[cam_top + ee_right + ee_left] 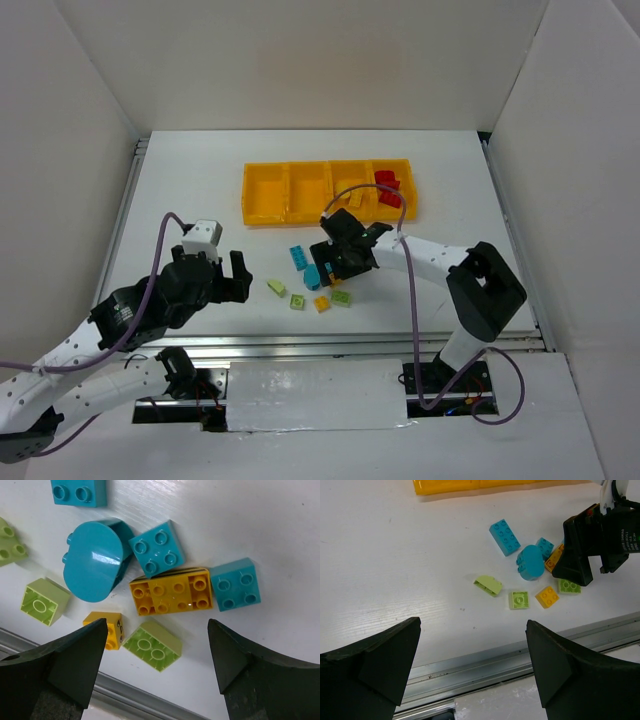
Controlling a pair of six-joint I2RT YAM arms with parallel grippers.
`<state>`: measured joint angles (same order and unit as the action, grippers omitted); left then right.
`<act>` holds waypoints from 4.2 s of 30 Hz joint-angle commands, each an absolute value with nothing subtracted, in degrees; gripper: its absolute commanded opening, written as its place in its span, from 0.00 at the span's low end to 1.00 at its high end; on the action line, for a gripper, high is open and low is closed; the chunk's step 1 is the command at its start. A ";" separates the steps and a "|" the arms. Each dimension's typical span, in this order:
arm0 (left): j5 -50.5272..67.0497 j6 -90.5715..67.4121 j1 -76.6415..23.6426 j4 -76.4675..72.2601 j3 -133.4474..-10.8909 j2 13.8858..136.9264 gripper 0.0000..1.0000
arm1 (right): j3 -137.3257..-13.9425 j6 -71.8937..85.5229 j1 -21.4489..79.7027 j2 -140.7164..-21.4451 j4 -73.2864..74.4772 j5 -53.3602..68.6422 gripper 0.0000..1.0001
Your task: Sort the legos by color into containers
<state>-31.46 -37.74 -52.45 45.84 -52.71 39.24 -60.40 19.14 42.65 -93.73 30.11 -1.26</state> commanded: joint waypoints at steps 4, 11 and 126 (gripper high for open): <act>-31.82 -37.53 -52.73 45.00 -52.29 39.73 1.00 | -62.75 18.10 43.86 -97.72 27.51 -1.74 0.88; -31.55 -37.44 -52.73 44.65 -52.12 38.94 0.99 | -62.93 19.60 43.86 -98.79 28.30 -3.87 0.89; -33.31 -38.85 -53.17 45.44 -52.03 36.47 1.00 | -68.73 30.68 62.32 -100.72 33.58 -19.69 0.62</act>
